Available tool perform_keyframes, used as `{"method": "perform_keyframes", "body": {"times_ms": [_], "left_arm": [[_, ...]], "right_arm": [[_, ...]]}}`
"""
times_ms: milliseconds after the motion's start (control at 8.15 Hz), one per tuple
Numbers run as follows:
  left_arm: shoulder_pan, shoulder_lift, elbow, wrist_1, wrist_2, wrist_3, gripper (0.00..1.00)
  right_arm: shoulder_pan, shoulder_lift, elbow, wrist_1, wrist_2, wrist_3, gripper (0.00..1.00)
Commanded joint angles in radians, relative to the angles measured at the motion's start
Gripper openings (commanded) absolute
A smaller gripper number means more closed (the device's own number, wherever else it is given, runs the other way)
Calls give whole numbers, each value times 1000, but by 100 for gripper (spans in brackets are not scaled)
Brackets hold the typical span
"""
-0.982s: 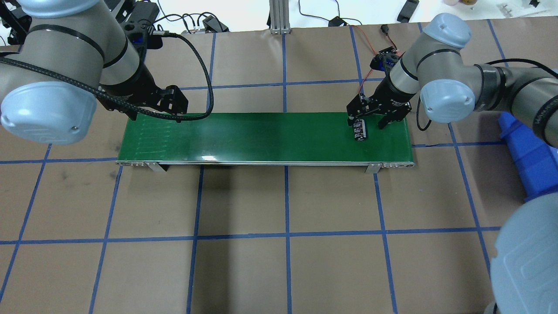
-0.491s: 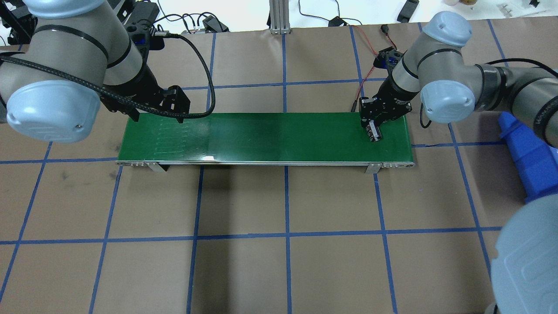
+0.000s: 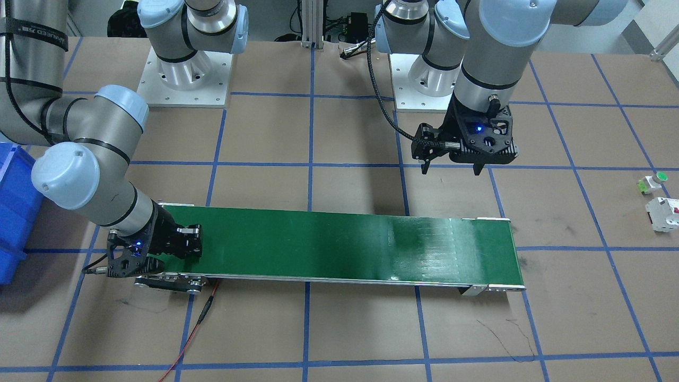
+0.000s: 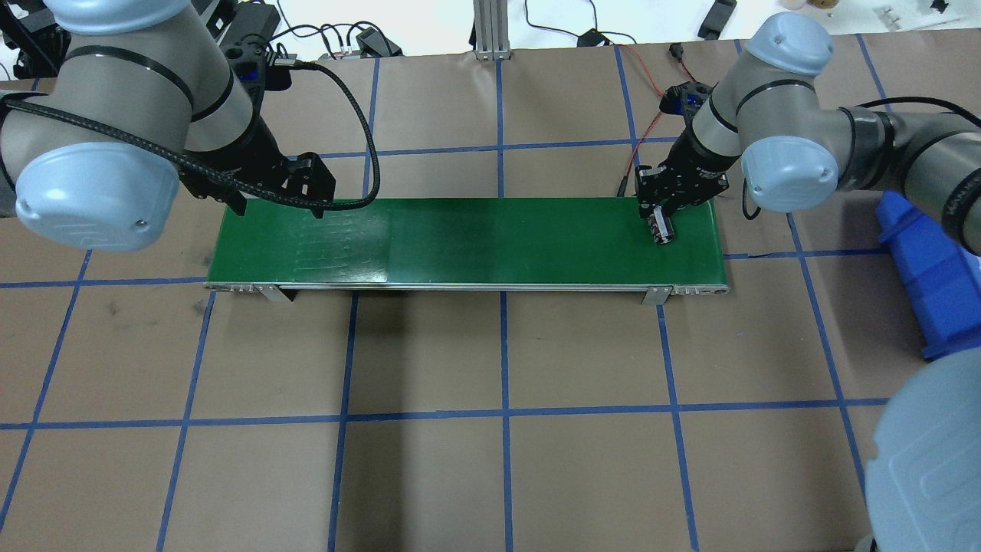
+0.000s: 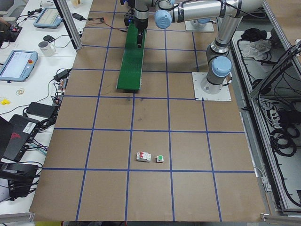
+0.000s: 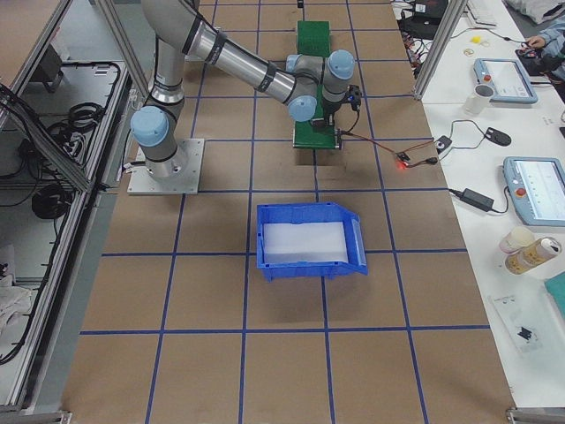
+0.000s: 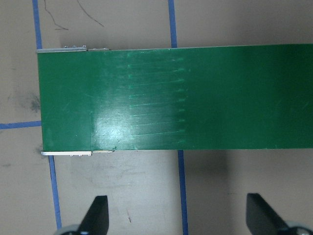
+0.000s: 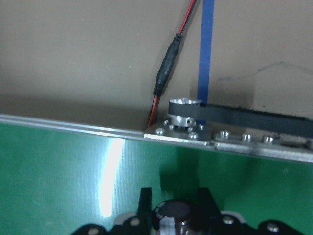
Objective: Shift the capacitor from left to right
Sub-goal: 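Lift the capacitor and place it into the blue bin with the right gripper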
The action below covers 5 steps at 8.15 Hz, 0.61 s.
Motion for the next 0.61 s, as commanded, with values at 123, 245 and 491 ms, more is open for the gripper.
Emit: {"method": "perform_keyframes", "body": {"times_ms": [123,245,491], "left_arm": [[0,0,1,1,0,4,100],[0,0,0,1,0,4,100],[0,0,1,1,0,2,100]], "right_arm": [[-24,-5,-159,11,-113,-1,0],[-88,-24,-175,40,-127,-15,0],[-225,-70,-177,91,-133,-227,0]]}}
